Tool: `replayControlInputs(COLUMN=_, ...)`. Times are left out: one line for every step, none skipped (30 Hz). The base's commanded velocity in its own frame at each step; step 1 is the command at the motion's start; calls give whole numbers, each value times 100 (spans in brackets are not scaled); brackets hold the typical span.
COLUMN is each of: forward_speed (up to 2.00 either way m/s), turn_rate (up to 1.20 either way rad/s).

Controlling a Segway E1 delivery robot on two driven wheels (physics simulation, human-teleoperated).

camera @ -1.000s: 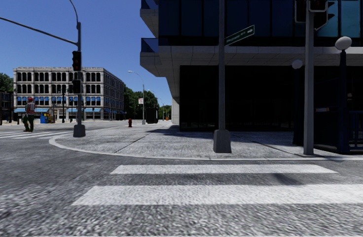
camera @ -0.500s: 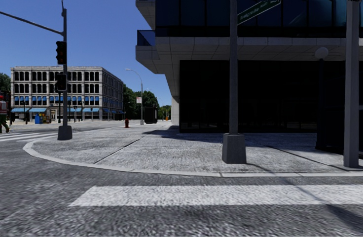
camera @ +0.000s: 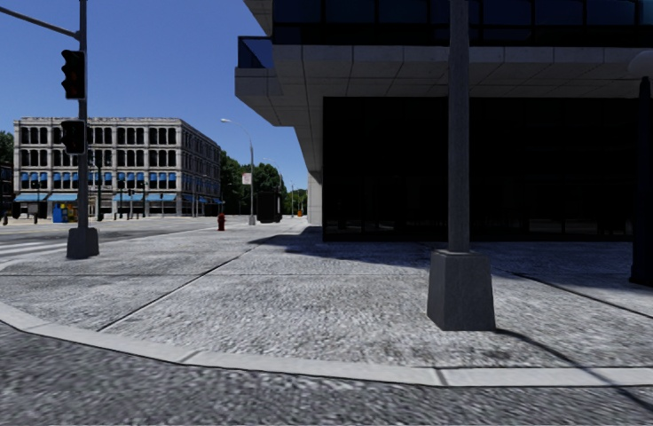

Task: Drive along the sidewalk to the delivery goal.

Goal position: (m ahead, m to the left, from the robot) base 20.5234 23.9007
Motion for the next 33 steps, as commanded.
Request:
replayControlInputs(forward_speed=200, turn_rate=0)
replayControlInputs(forward_speed=200, turn_rate=0)
replayControlInputs(forward_speed=200, turn_rate=1)
replayControlInputs(forward_speed=200, turn_rate=6)
replayControlInputs(forward_speed=200, turn_rate=7)
replayControlInputs(forward_speed=200, turn_rate=7)
replayControlInputs(forward_speed=200, turn_rate=9)
replayControlInputs(forward_speed=195, turn_rate=15)
replayControlInputs(forward_speed=138, turn_rate=25)
replayControlInputs(forward_speed=136, turn_rate=25)
replayControlInputs(forward_speed=136, turn_rate=25)
replayControlInputs(forward_speed=136, turn_rate=25)
replayControlInputs(forward_speed=135, turn_rate=25)
replayControlInputs(forward_speed=135, turn_rate=25)
replayControlInputs(forward_speed=135, turn_rate=25)
replayControlInputs(forward_speed=135, turn_rate=25)
replayControlInputs(forward_speed=135, turn_rate=26)
replayControlInputs(forward_speed=135, turn_rate=26)
replayControlInputs(forward_speed=135, turn_rate=29)
replayControlInputs(forward_speed=135, turn_rate=29)
replayControlInputs(forward_speed=135, turn_rate=30)
replayControlInputs(forward_speed=135, turn_rate=30)
replayControlInputs(forward_speed=135, turn_rate=30)
replayControlInputs(forward_speed=135, turn_rate=30)
replayControlInputs(forward_speed=135, turn_rate=30)
replayControlInputs(forward_speed=132, turn_rate=30)
replayControlInputs(forward_speed=127, turn_rate=30)
replayControlInputs(forward_speed=127, turn_rate=30)
replayControlInputs(forward_speed=125, turn_rate=30)
replayControlInputs(forward_speed=124, turn_rate=30)
replayControlInputs(forward_speed=124, turn_rate=30)
replayControlInputs(forward_speed=124, turn_rate=30)
replayControlInputs(forward_speed=124, turn_rate=30)
